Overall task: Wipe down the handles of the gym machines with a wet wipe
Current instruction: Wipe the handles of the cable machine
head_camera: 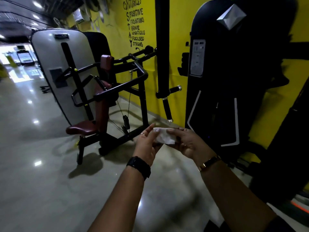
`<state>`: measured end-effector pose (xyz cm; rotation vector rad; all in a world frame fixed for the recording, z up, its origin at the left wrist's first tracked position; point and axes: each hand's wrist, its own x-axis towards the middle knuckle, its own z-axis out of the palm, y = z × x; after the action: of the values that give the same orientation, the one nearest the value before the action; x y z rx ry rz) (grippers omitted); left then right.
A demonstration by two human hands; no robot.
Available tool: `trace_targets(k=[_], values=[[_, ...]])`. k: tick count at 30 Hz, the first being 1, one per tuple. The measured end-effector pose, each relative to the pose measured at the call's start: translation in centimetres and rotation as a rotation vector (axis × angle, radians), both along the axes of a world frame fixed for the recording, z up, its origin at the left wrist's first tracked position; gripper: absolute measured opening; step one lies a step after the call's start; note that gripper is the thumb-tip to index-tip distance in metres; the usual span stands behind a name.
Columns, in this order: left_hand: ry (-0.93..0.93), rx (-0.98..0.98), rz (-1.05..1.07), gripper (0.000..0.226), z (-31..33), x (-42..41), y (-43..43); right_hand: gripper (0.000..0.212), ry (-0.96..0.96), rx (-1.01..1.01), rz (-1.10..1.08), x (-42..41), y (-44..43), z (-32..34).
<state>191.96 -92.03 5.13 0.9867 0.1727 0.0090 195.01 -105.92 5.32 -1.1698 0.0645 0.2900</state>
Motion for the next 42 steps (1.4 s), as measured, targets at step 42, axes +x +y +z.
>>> trace_targets(k=[42], values=[[-0.67,1.737,0.375,0.076,-4.1,39.3,0.9,0.008,0.116,0.128,-0.506,33.2,1.6,-3.2]])
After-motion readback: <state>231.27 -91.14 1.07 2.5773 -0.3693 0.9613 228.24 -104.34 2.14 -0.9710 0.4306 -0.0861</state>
